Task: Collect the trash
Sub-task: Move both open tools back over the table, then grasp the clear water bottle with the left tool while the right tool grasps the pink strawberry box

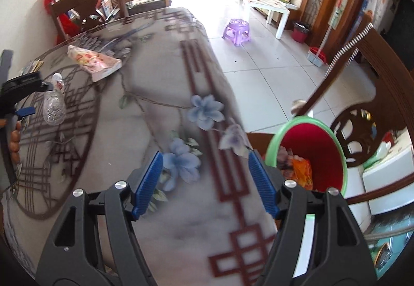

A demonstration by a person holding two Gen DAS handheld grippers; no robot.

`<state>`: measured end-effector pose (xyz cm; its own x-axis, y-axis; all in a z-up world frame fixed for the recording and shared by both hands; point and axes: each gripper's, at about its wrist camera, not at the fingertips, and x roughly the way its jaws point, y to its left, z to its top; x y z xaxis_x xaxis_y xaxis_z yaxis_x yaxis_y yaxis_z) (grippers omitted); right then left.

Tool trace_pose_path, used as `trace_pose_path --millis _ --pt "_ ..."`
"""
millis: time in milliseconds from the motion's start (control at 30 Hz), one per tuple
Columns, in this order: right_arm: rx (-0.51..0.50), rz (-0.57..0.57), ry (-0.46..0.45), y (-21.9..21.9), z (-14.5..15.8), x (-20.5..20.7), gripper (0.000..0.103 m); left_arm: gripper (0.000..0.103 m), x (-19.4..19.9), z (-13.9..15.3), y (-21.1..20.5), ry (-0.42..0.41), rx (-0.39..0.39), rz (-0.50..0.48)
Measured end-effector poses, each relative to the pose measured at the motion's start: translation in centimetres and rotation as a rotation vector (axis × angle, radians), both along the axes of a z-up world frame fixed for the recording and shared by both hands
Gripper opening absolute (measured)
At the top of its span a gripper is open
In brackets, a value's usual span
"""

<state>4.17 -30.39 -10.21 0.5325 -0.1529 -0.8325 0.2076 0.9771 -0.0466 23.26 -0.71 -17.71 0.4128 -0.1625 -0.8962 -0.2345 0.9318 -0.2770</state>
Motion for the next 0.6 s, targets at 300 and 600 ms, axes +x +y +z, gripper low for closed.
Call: trace_pose_path --millis 300,600 --pt "-0.079 0.216 -0.003 6.0 0.4 7.5 0.070 0.056 -0.1 -0.8 0.7 -0.043 -0.096 -0.047" --pt "-0.102 0.527 0.009 14.0 -1.1 20.0 0.075 0.056 -7.9 0.2 1.9 -0.036 -0.101 -0.055"
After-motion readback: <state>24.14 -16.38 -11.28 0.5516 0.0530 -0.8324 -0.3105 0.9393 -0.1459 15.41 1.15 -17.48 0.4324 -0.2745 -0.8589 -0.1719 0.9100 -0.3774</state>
